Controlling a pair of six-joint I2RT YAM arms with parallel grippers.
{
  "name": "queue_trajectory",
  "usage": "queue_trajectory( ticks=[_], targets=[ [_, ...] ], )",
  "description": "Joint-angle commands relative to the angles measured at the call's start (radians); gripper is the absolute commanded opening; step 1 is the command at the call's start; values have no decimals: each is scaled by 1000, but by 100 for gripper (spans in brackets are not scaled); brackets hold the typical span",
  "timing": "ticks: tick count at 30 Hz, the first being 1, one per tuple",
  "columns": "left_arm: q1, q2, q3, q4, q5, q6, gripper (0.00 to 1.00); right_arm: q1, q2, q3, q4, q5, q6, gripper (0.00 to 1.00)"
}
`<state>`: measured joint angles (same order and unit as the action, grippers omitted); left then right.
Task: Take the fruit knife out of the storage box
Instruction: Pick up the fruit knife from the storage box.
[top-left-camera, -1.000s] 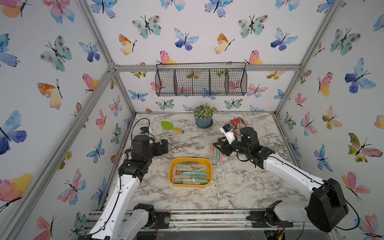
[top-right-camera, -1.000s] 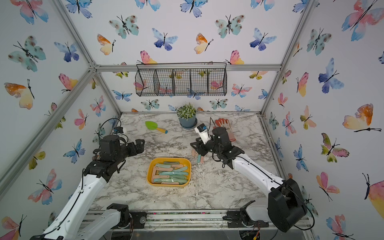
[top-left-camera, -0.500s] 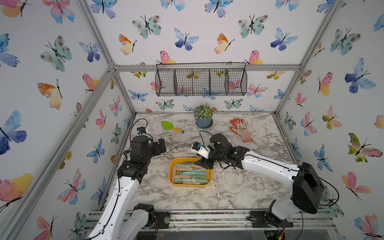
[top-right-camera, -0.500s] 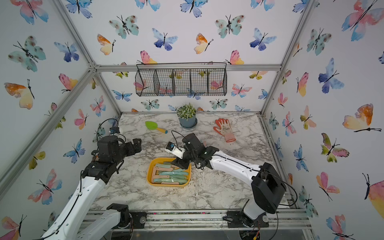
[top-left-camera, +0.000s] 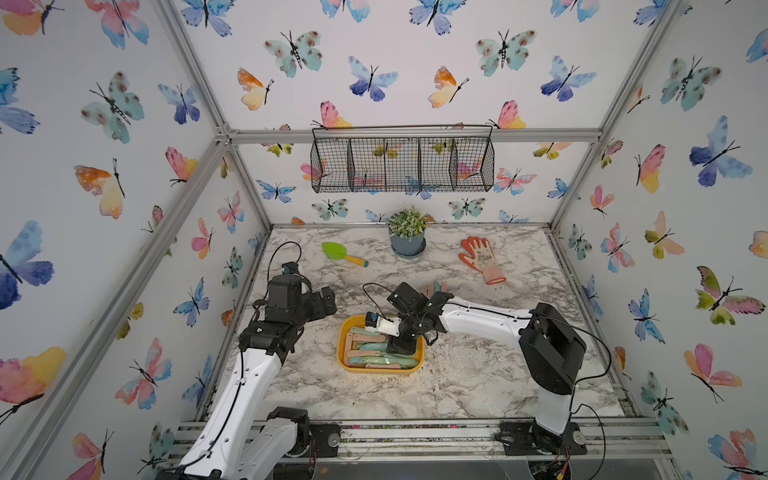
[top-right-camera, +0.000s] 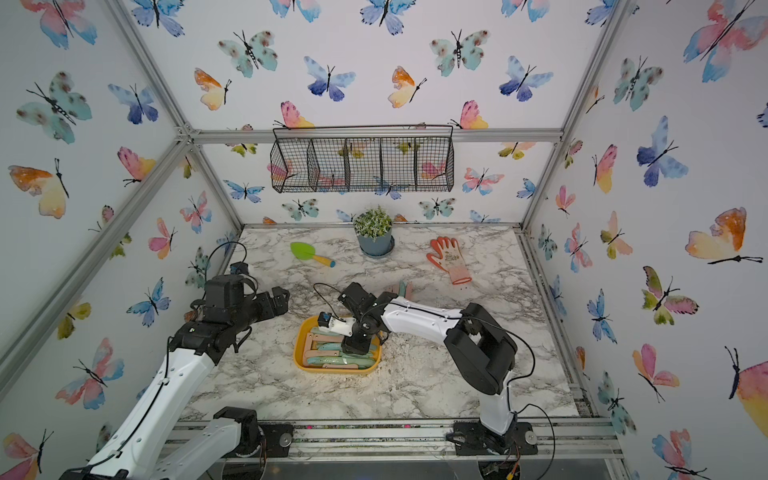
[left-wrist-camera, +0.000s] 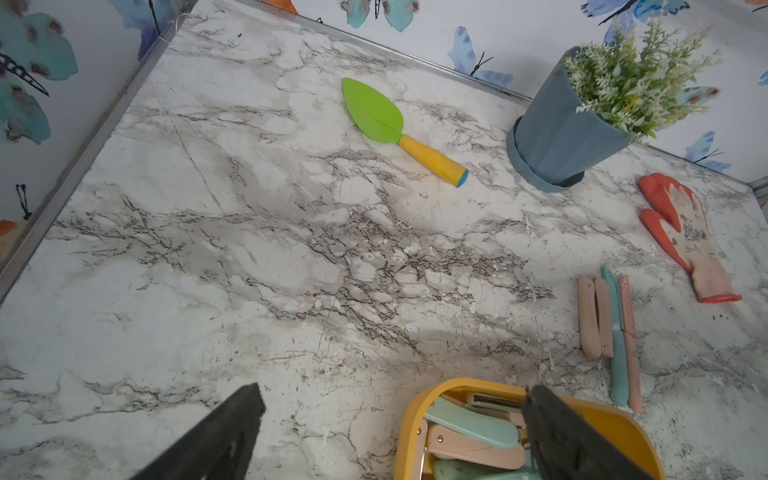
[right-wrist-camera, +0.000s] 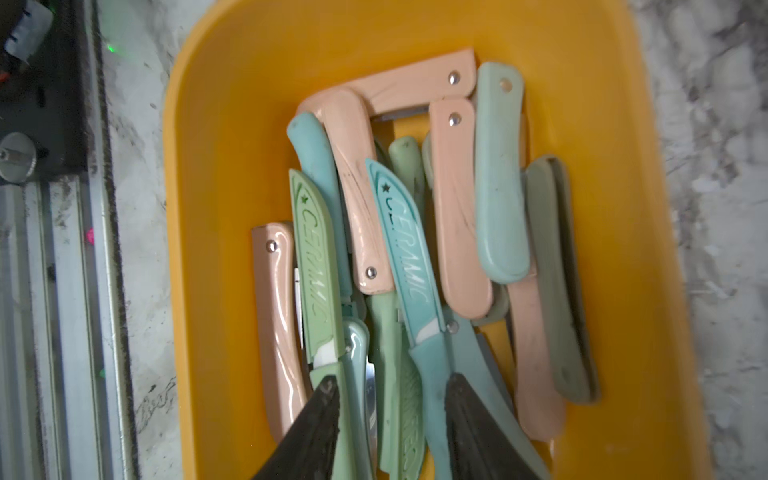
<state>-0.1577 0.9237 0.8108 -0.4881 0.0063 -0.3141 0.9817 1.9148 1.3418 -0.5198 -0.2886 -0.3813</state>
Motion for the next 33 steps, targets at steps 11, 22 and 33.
queue_trajectory(
  ticks=[11,22,33],
  targets=[
    [-3,-67,-39,40,141,20,98,11,112,82,-31,102,71,42],
    [-3,-69,-38,37,127,17,98,14,170,127,-61,115,71,40],
    [-3,-75,-35,36,112,14,99,21,202,150,-77,118,88,27]
  ],
)
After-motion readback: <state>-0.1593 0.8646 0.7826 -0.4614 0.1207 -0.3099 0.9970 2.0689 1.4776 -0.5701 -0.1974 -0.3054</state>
